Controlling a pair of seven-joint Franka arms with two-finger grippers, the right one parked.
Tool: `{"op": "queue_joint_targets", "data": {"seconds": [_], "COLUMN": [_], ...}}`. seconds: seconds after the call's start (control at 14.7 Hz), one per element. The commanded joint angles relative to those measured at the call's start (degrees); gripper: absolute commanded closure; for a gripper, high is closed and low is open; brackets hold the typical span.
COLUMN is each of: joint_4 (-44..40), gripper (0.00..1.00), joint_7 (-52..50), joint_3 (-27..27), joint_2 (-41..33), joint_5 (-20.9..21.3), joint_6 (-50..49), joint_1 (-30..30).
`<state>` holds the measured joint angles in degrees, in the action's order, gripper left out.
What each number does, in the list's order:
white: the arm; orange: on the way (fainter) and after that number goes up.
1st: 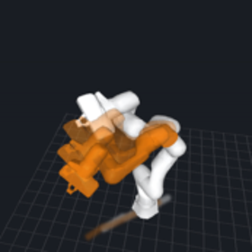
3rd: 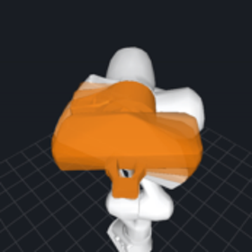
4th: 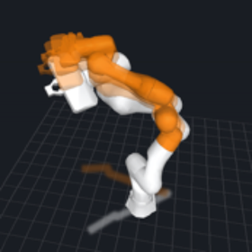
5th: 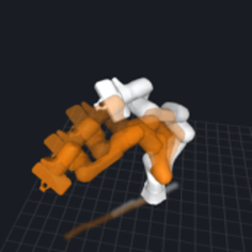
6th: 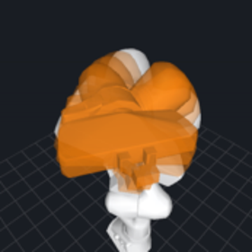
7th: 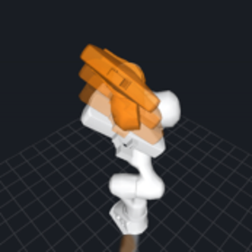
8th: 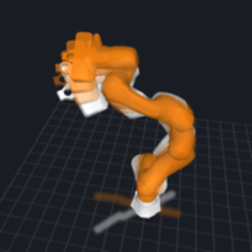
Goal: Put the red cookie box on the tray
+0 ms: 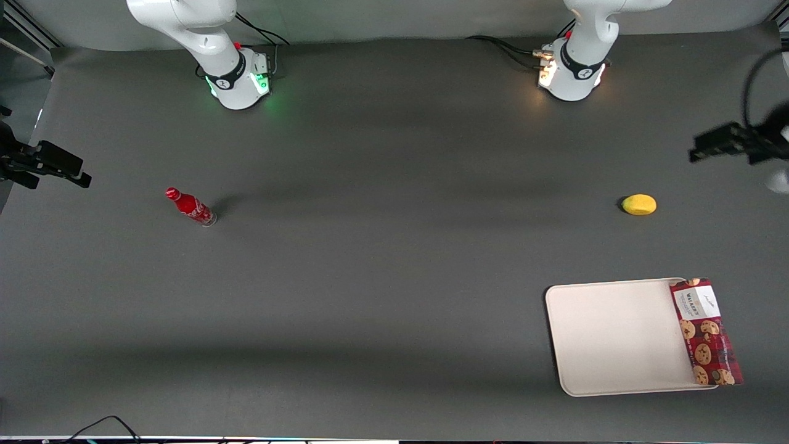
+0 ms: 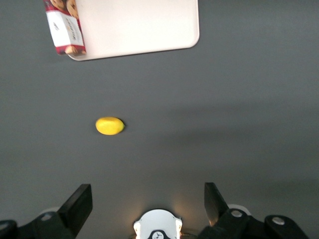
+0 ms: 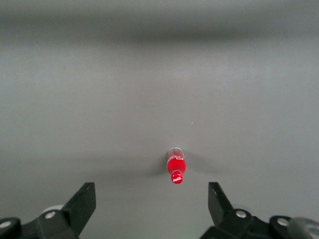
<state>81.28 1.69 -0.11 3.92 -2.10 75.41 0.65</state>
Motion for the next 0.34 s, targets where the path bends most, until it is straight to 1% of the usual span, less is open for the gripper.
{"op": "queue_joint_targets", "data": {"seconds": [0.0, 0.27], "joint_4": [14.7, 8.4], "gripper": [0.00, 0.00], "joint_7": [-2.1, -0.6], "joint_3": [1.6, 0.9], "joint_2": [-10.3, -6.6], "joint_5": [2.2, 2.0], "joint_6": [6.1, 5.5], "joint_1": [0.1, -0.4]}}
